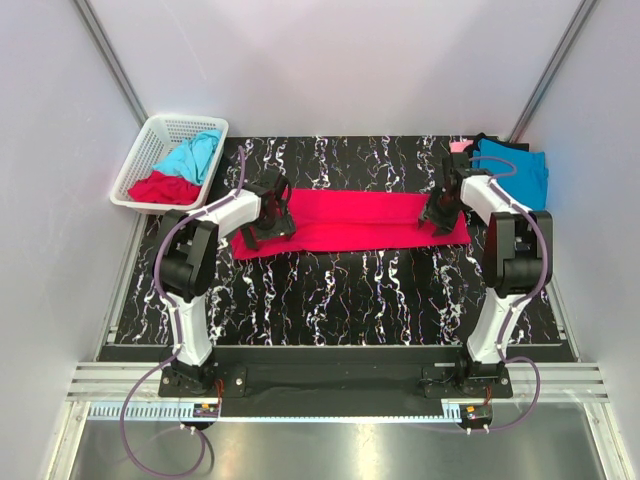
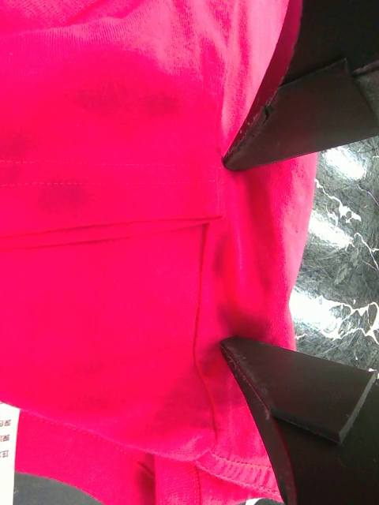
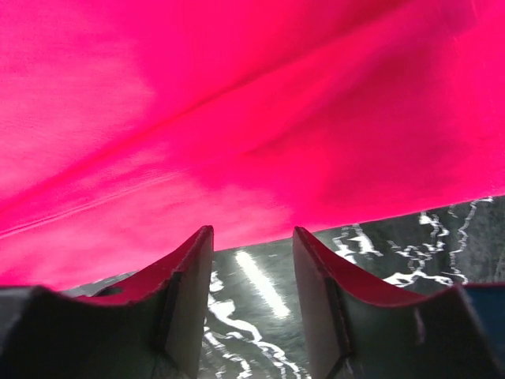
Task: Fold and stack the t-shirts
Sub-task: Fold the tshirt
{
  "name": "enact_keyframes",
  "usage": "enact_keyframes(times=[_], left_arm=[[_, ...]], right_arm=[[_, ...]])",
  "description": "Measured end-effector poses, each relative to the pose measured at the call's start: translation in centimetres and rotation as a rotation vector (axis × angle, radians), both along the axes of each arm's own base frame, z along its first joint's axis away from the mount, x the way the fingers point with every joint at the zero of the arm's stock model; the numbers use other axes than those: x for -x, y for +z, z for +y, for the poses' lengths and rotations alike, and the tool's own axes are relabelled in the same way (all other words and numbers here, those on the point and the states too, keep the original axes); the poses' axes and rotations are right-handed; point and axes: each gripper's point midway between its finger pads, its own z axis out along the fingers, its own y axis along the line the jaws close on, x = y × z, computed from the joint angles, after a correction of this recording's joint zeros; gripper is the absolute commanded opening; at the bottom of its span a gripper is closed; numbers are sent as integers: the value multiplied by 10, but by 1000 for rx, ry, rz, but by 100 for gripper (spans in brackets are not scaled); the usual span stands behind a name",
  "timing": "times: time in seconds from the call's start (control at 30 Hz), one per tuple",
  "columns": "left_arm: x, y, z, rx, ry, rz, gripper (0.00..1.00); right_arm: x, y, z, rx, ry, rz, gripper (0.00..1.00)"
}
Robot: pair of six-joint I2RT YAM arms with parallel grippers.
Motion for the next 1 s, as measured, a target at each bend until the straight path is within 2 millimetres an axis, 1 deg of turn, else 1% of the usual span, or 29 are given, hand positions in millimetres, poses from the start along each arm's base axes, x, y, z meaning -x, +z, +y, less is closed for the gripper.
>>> enact_keyframes(times=[0.2, 0.4, 0.47, 0.53, 0.77, 0.83, 1.0], left_arm=[[1, -2, 1, -5, 1, 2, 93], [3, -3, 3, -12, 3, -10, 93], [7, -2, 6, -11, 9, -16, 93], [17, -3, 10, -13, 18, -10, 93], [54, -5, 24, -21, 45, 20, 93], [63, -5, 27, -22, 51, 26, 93], [83, -5, 36, -29, 74, 33, 94]], right_arm=[[24, -40, -7, 43, -8, 122, 48], [26, -41, -6, 76, -1, 115, 46], [30, -42, -6, 91, 2, 114, 45], [37, -42, -5, 102, 3, 116, 45], [73, -44, 0, 106, -26, 150, 37], [87, -44, 3, 110, -33, 158, 33], [130, -44, 17, 118, -29, 206, 31]])
